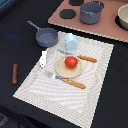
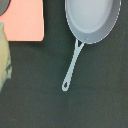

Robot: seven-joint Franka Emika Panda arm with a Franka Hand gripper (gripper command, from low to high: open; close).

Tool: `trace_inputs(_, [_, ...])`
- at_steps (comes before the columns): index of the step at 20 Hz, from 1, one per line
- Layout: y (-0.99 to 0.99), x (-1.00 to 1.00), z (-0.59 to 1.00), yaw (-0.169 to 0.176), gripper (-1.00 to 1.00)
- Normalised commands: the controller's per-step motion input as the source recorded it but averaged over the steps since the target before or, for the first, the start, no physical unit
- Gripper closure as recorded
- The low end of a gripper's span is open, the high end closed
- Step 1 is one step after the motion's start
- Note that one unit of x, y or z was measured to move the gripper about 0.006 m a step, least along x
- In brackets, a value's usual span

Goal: Interact with the objects in diverse but meaningful ways.

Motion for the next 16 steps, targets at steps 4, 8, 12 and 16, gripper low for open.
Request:
trace_inputs(4, [-0.01,0.01,0.0,0.0,-1.0])
trace_inputs(8, [-0.08,0.26,0.0,0.0,-1.0])
trace_inputs(12, [-0.02,0.54,0.0,-0.02,-1.0])
trace_inputs(16, [-0.03,0.64,0.0,-0.015,-1.0])
